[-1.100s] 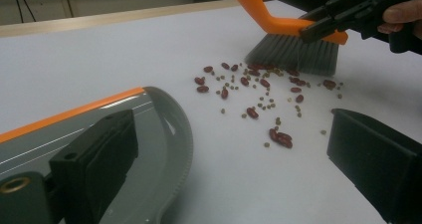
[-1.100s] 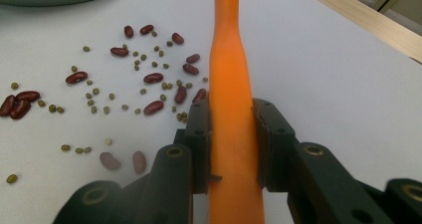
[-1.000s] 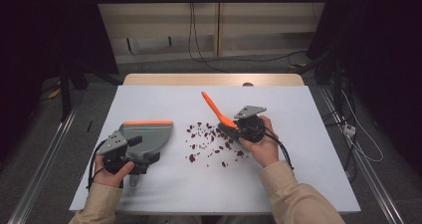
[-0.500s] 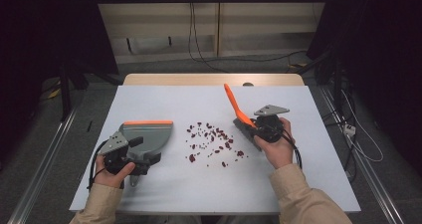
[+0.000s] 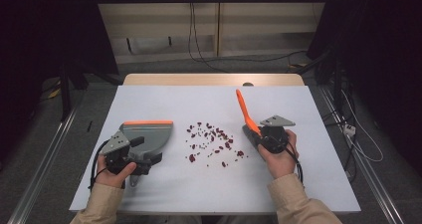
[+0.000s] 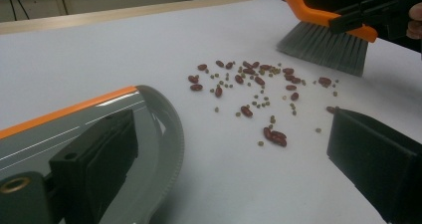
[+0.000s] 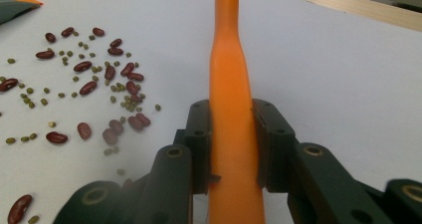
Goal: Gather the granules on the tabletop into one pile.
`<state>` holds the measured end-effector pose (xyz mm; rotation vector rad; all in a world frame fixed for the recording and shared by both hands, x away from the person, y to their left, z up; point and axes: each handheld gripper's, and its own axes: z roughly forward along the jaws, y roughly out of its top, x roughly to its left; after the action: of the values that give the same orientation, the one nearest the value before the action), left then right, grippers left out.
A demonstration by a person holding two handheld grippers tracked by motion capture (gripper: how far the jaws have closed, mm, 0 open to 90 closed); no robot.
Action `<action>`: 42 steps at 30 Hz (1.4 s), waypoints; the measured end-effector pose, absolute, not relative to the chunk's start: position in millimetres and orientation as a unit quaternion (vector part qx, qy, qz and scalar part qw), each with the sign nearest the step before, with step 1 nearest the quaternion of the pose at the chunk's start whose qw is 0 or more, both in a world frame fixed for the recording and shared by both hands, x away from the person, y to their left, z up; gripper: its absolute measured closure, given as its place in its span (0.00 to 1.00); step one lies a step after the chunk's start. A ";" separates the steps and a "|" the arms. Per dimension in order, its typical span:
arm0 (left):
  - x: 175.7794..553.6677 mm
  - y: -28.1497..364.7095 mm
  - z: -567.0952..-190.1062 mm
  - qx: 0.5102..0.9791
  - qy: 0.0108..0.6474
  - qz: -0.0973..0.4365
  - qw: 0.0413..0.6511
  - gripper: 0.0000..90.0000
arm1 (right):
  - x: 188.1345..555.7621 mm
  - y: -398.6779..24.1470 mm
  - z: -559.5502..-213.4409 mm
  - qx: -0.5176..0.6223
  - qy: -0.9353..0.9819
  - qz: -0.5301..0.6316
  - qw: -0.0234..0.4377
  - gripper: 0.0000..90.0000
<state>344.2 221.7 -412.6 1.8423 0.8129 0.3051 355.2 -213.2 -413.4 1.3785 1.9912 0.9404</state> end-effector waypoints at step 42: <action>344.9 223.0 -410.6 0.768 0.337 0.129 0.530 0.06 | 354.6 -137.1 -419.2 0.494 0.736 0.363 0.288 0.80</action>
<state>344.9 223.0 -410.6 1.8325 0.8042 0.3076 354.6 -137.1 -419.2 1.3179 1.9661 0.9683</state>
